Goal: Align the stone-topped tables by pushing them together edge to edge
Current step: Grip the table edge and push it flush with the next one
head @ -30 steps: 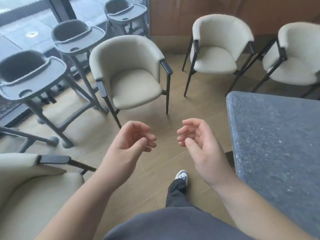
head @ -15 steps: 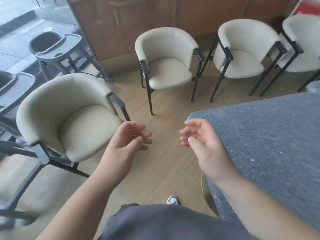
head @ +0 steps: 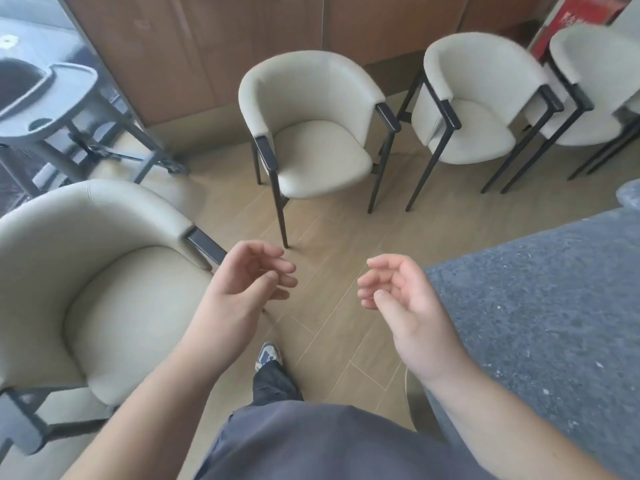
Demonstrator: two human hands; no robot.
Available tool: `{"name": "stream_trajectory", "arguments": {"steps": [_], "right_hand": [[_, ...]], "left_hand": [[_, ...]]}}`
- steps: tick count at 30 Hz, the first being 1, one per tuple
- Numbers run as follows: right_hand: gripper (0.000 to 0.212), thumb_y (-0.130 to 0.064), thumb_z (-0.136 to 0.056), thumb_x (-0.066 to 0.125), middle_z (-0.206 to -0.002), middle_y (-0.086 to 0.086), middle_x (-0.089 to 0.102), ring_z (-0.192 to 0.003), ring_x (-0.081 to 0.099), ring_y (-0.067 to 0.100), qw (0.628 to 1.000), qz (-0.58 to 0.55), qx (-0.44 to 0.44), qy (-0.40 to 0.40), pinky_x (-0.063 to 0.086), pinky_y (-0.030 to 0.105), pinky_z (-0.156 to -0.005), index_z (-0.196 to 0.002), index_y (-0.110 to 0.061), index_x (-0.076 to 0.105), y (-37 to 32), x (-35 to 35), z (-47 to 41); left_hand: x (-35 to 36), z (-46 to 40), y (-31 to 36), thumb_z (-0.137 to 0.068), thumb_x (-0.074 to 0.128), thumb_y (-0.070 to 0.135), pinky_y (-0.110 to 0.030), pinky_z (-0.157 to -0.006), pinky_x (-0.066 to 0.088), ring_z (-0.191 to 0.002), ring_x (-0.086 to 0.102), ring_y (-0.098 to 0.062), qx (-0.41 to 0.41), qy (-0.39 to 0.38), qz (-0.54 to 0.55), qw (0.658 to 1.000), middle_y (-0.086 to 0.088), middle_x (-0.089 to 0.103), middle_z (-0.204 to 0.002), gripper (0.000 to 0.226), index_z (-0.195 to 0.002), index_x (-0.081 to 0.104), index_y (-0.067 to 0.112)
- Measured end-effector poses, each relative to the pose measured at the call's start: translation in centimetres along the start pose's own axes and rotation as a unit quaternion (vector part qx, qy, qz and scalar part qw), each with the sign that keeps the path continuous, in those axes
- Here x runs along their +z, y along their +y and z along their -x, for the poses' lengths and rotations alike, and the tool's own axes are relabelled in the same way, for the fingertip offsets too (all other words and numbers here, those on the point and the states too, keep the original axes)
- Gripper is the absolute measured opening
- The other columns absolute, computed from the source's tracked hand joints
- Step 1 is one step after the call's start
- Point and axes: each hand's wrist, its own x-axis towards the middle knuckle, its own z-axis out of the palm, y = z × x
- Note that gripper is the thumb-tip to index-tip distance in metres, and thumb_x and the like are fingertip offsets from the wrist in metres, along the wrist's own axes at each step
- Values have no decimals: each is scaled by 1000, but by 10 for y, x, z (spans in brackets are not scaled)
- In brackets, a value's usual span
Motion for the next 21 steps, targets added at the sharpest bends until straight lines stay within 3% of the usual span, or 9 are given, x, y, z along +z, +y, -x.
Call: {"name": "stream_trajectory", "arguments": {"steps": [4,11,16,21], "right_hand": [[34,2,-91,45,-100,3,67,-93,66,18,1000,5,16,8,54,47,-94,-114,-19,57,-17,46,-74],[33,-8,-85,45,-100,1,67,-93,66,16,1000,3,29,7,55,39,-92,-114,-22,56,-38,108,-171],[36,6,-93,47,-102,2,66,-95,66,18,997,3,43,60,54,43,-93,-114,-21,56,-44,88,-214],[40,8,-95,45,-101,-2,67,-93,66,14,990,-3,59,130,54,36,-92,-114,-25,57,-40,37,-254]], "left_hand": [[-48,-78,15,-86,49,11,-32,-78,54,-90,69,-22,-19,-30,-11,999,-1,72,-96,24,-108,60,15],[-104,-192,37,-84,47,11,-32,-80,55,-89,69,-21,-44,-52,-60,996,3,72,-93,27,-108,58,12],[-83,-249,45,-84,48,12,-35,-82,58,-89,70,-22,-57,-105,-81,989,2,73,-93,26,-108,59,12],[-27,-314,47,-84,49,12,-40,-83,57,-87,70,-22,-67,-171,-103,978,1,72,-93,28,-110,58,7]]}}
